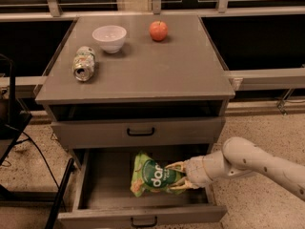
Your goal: Place green rice chip bag into middle drawer
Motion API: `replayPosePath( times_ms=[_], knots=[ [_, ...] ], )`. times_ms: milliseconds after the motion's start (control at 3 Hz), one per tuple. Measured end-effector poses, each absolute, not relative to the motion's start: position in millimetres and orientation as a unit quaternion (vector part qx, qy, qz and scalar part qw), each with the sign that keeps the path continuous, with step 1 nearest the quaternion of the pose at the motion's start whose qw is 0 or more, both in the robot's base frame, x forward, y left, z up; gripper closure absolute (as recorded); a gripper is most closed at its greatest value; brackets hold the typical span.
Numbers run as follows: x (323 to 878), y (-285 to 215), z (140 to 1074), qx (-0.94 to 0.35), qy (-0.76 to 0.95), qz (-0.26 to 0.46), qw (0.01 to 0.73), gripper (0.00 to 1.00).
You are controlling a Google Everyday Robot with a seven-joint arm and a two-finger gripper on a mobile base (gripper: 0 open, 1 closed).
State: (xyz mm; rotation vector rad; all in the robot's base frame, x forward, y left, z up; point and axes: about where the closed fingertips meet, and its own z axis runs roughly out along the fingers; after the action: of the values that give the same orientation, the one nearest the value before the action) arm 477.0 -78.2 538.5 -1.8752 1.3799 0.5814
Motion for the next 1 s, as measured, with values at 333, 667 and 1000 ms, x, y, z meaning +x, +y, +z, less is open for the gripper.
replayPosePath(
  times_ms=[333,667,1000],
  knots=[
    [483,-72,527,-0.737,0.526,0.227,0.359,1.0],
    [490,-66,514,-0.745,0.522,0.227,0.35,1.0],
    [497,-62,497,-0.748,0.523,0.225,0.34,1.0]
  ],
)
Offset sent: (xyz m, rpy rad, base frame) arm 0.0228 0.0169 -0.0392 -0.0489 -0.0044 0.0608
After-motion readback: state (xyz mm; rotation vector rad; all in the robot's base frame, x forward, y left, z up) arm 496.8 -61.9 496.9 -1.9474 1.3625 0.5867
